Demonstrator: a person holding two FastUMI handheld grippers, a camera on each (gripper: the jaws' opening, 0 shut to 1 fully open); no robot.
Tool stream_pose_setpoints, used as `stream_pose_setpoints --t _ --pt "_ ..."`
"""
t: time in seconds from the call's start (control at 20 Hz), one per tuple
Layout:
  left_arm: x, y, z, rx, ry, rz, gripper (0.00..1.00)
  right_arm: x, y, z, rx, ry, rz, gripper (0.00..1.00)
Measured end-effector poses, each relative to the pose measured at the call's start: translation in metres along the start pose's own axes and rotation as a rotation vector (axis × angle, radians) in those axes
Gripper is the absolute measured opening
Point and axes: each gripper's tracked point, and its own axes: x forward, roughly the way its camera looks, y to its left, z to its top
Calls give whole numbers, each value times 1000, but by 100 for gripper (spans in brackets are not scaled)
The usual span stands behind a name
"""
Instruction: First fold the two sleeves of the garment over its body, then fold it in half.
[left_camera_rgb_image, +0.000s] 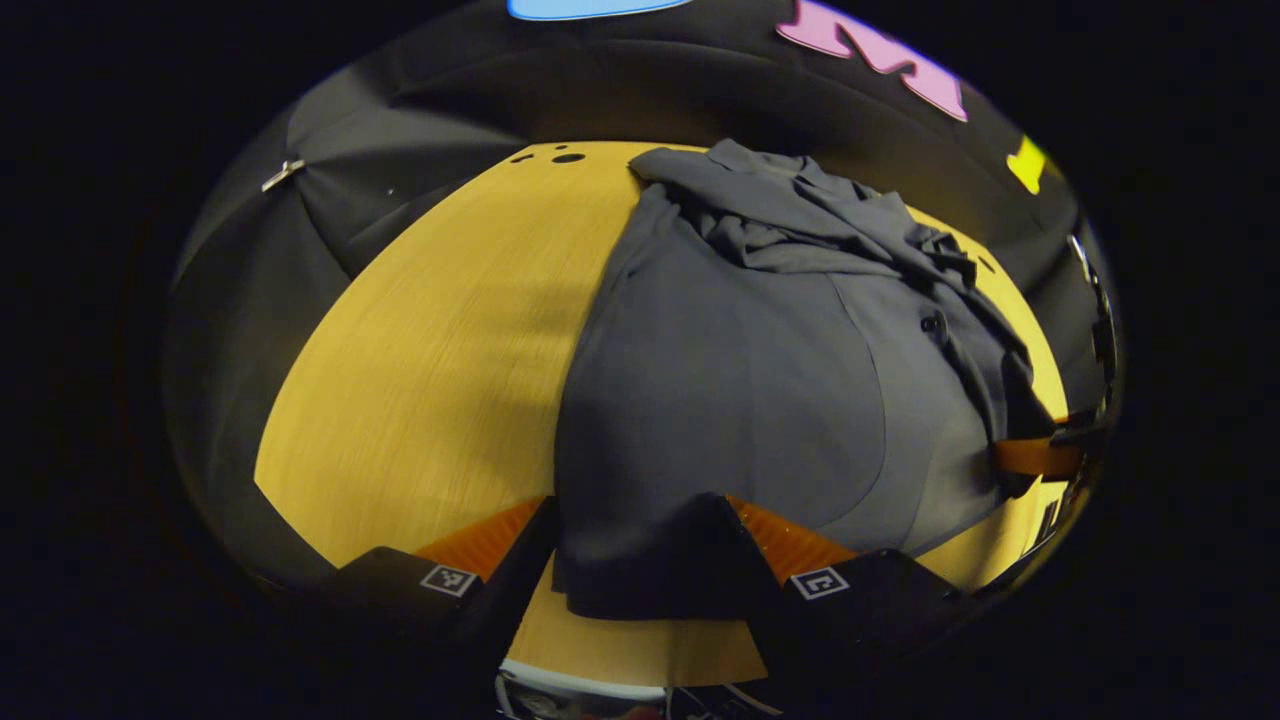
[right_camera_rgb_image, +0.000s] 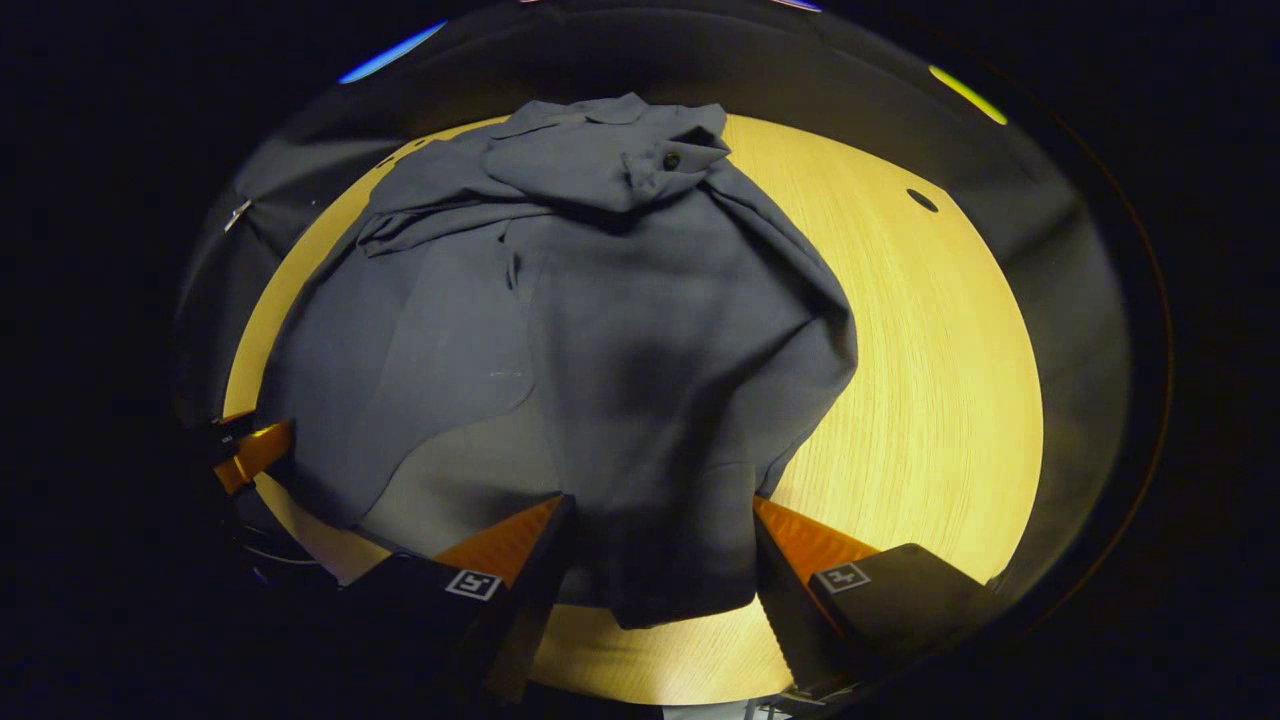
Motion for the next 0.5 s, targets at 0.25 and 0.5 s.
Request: stream_pose_setpoints --t 0.25,0.5 --pt "7 -13 4 45 22 -41 83 1 6 3 -3 22 31 72" --pt "9 -33 12 83 10 -103 22 2 17 9 -5 30 142 17"
